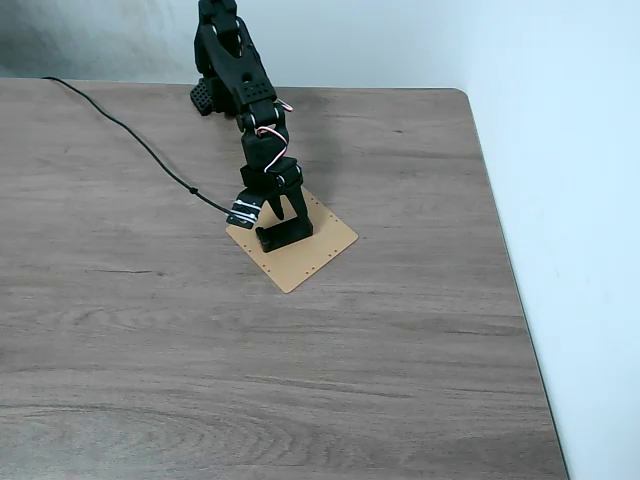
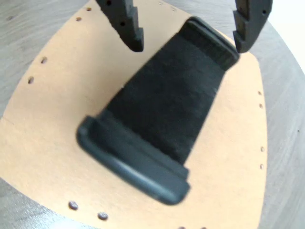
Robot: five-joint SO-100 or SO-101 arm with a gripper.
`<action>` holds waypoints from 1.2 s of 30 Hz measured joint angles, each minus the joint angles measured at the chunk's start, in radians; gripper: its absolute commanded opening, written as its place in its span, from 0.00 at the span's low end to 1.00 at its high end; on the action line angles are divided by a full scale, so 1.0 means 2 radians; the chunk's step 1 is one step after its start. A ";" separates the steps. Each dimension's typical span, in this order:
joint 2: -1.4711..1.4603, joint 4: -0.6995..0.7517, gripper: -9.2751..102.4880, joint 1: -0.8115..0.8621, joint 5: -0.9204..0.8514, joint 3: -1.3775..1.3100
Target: Grasp a black block and then place it on the board.
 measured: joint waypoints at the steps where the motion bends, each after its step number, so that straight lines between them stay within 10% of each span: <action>1: 0.000 0.002 0.31 0.000 0.000 0.000; 7: 0.067 0.002 0.08 0.005 0.017 0.013; 36: 0.614 -0.107 0.08 0.191 0.203 0.514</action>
